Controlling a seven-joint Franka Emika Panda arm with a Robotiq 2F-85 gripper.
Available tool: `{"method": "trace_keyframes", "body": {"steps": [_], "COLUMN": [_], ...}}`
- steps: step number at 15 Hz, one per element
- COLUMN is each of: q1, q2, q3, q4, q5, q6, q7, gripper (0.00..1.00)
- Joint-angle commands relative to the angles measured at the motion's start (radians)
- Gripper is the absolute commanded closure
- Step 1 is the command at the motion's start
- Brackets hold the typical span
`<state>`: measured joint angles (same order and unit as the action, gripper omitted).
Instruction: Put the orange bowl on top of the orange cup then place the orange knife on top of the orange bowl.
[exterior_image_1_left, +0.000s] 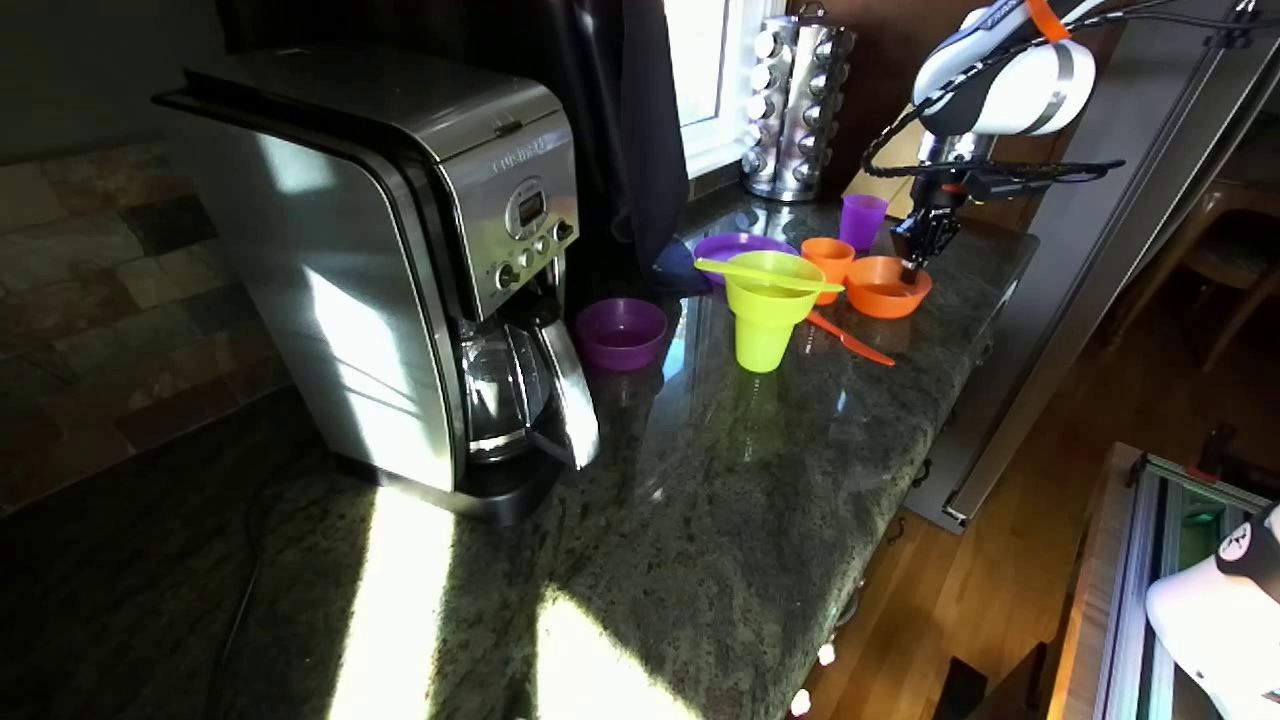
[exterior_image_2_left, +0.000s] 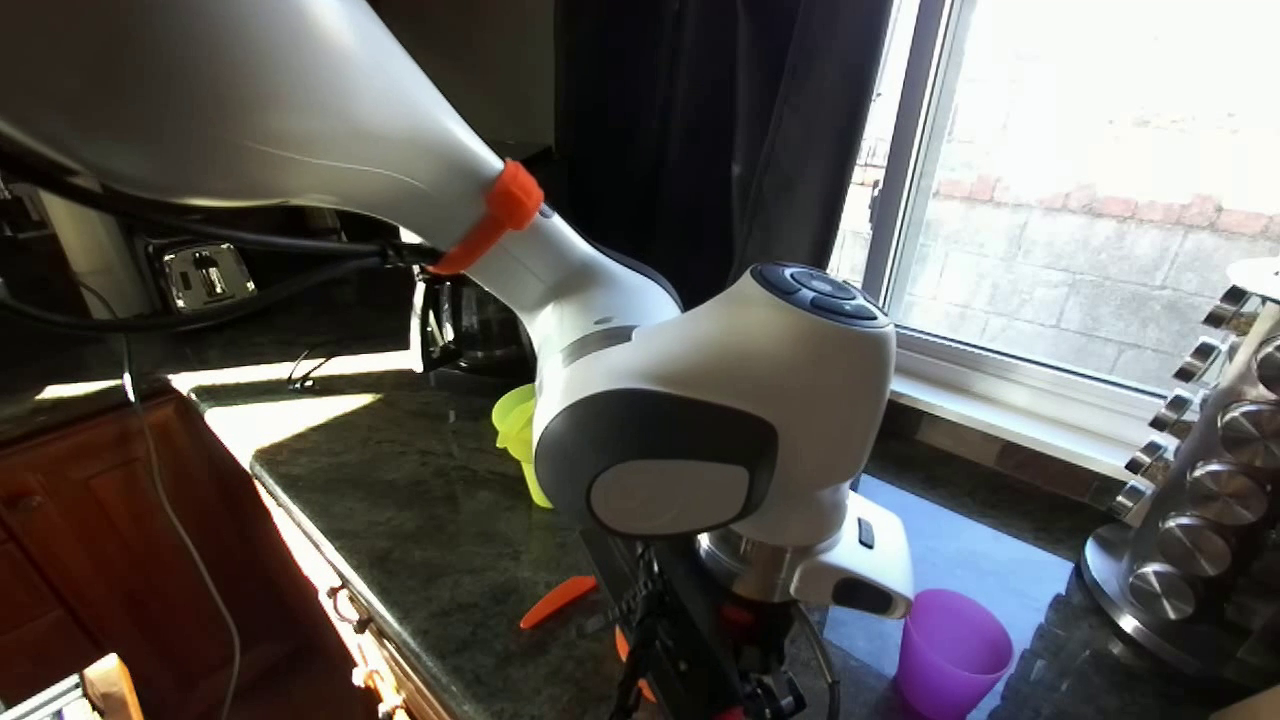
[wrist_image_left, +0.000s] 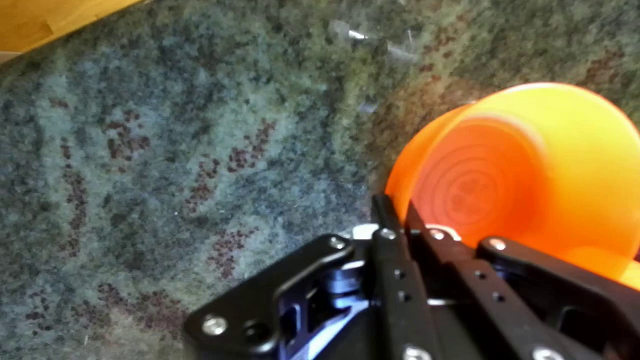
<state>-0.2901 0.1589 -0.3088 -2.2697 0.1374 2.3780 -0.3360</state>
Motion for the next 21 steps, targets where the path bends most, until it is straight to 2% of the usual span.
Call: {"method": "trace_keyframes", "body": {"steps": [1, 8, 11, 17, 21], "q1": [-0.030, -0.036, -0.037, -0.008, 0.020], "q2": [-0.004, -0.129, -0.200, -0.271, -0.220], "q3": [0.009, -0.005, -0.008, -0.017, -0.015], "q4": [0.028, 0.010, 0.004, 0.037, 0.103], "q5": [-0.029, -0.232, -0.261, -0.103, 0.066], "q6": [-0.075, -0.272, -0.316, -0.329, -0.357], "q7": [-0.023, -0.141, -0.216, -0.371, -0.413], "gripper": [0.99, 0.99, 0.99, 0.99, 0.99]}}
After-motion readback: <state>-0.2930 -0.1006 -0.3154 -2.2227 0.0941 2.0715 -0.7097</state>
